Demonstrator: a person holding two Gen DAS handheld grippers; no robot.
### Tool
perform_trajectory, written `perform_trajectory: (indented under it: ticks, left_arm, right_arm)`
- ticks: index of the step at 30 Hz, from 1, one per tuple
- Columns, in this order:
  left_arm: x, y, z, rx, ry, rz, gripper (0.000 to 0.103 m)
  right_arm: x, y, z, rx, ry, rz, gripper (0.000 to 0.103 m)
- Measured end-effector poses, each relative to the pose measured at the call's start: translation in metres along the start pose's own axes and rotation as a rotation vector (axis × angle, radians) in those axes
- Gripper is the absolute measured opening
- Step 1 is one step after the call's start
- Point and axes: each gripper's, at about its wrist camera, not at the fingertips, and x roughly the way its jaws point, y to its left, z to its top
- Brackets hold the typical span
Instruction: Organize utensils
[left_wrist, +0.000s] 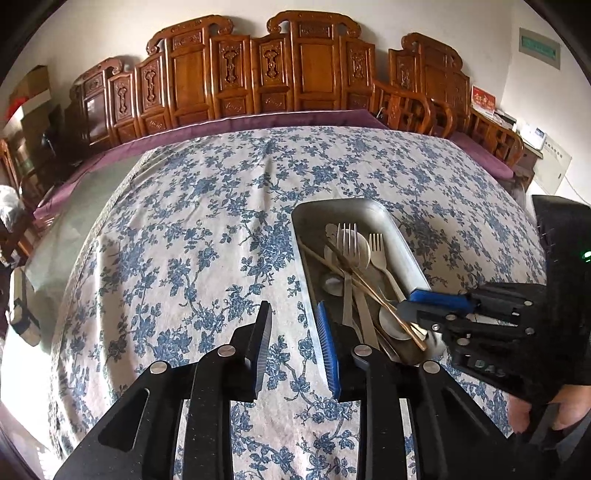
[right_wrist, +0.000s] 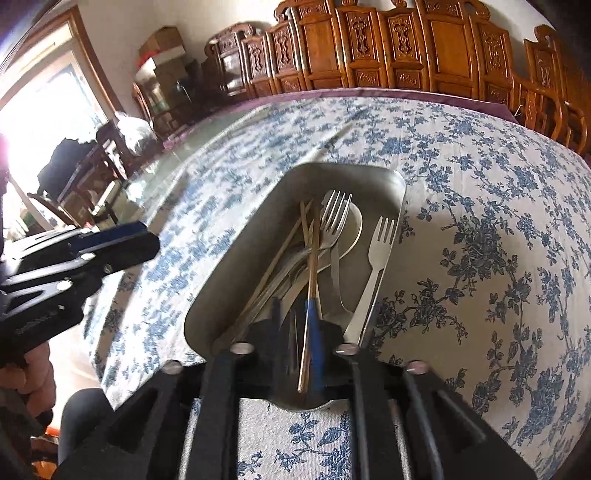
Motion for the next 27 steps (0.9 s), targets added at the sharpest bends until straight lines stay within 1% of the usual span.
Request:
perform_trajectory:
  ticks: [3, 5, 7, 8, 10, 11, 12, 13, 14, 16, 17, 18, 22, 24, 27]
  left_arm:
    - [-0.003, -0.006, 0.000, -0.001, -0.001, 0.001, 0.033]
    - [-0.006, -0.010, -0.001, -0.002, -0.004, 0.003, 0.041]
    - [-0.012, -0.018, -0.001, -0.002, -0.012, 0.000, 0.051]
    - [-0.015, -0.021, -0.001, -0.004, -0.016, 0.001, 0.055]
    - [-0.022, -0.029, -0.002, -0.009, -0.029, 0.007, 0.074]
    - [-0.025, -0.032, -0.002, -0.011, -0.035, 0.009, 0.077]
    - [-0.028, -0.035, -0.002, -0.012, -0.040, 0.008, 0.082]
    - [-0.031, -0.040, -0.003, -0.016, -0.043, 0.005, 0.087]
    - [-0.034, -0.044, -0.004, -0.019, -0.043, 0.004, 0.088]
    - [-0.041, -0.056, -0.006, -0.025, -0.043, -0.003, 0.092]
    - [-0.044, -0.061, -0.008, -0.028, -0.042, -0.004, 0.093]
    - [-0.047, -0.065, -0.008, -0.029, -0.043, -0.003, 0.093]
    - [-0.065, -0.087, -0.014, -0.027, -0.065, -0.008, 0.095]
    - [-0.074, -0.096, -0.016, -0.028, -0.075, -0.016, 0.095]
    - [-0.089, -0.111, -0.019, -0.026, -0.092, -0.029, 0.095]
  right_arm:
    - [-0.017, -0.005, -0.003, -0.003, -0.044, 0.013, 0.022]
    - [-0.030, -0.008, -0.004, -0.006, -0.069, 0.014, 0.022]
    - [-0.046, -0.010, -0.007, -0.013, -0.095, -0.002, 0.023]
    - [-0.056, -0.012, -0.009, -0.015, -0.110, -0.016, 0.025]
    - [-0.071, -0.015, -0.015, -0.016, -0.131, -0.044, 0.035]
    - [-0.081, -0.015, -0.020, -0.019, -0.141, -0.063, 0.037]
    - [-0.091, -0.017, -0.024, -0.021, -0.153, -0.083, 0.043]
    - [-0.100, -0.019, -0.028, -0.018, -0.163, -0.099, 0.051]
    - [-0.109, -0.021, -0.033, -0.014, -0.173, -0.115, 0.056]
    - [-0.125, -0.025, -0.040, -0.003, -0.193, -0.148, 0.076]
    - [-0.132, -0.028, -0.044, 0.006, -0.202, -0.168, 0.081]
    - [-0.139, -0.030, -0.047, 0.015, -0.208, -0.186, 0.087]
    - [-0.170, -0.036, -0.060, 0.037, -0.230, -0.266, 0.098]
    - [-0.185, -0.038, -0.067, 0.052, -0.245, -0.281, 0.100]
    - [-0.203, -0.042, -0.076, 0.066, -0.254, -0.305, 0.100]
